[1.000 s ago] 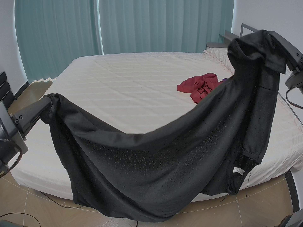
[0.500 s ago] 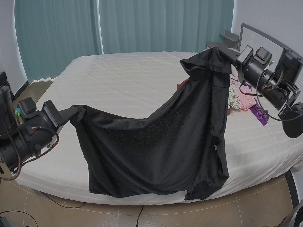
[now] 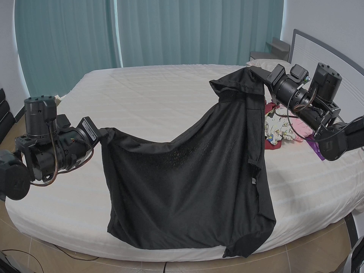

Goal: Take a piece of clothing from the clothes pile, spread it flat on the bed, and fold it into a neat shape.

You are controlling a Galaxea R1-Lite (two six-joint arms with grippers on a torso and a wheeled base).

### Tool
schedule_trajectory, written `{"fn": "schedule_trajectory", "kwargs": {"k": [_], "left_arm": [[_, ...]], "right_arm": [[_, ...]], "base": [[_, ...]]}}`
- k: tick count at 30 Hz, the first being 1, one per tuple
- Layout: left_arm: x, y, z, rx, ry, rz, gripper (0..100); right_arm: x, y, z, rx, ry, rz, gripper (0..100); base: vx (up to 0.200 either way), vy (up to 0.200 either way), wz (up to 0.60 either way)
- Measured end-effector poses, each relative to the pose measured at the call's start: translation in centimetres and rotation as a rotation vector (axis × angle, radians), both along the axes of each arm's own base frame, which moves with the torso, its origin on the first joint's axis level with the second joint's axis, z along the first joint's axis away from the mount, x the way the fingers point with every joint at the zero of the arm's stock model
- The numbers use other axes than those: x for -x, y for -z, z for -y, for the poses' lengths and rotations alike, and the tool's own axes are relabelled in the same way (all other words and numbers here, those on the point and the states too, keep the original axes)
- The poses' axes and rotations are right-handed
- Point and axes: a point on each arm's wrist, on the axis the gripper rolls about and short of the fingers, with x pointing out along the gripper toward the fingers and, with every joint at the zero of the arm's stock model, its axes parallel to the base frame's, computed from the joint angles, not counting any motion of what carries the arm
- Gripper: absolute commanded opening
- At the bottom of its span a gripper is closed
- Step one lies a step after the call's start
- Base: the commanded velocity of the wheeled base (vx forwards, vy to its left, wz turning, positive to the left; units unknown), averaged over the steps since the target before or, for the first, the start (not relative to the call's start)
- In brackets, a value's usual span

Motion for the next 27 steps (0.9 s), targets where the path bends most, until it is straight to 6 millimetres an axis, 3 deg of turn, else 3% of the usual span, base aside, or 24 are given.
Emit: {"fn": "schedule_trajectory", "kwargs": {"k": [11, 26, 27], "left_arm": [[-4.3, 2.6, 0.1, -0.012, -0.005, -0.087, 0], [-9.7, 7.8, 0.4, -0.027, -0.042, -0.213, 0], [-10.2, 8.2, 0.4, -0.027, -0.044, -0.220, 100]], "right_arm": [[-3.1, 1.7, -0.4, 0.021, 0.020, -0.051, 0], [-7.9, 7.9, -1.1, 0.048, 0.125, -0.170, 0], [-8.2, 8.3, -1.2, 0.050, 0.132, -0.177, 0]], "base": [[0.018, 0.000, 0.00], [0.000, 0.000, 0.00], [0.000, 0.000, 0.00]]}}
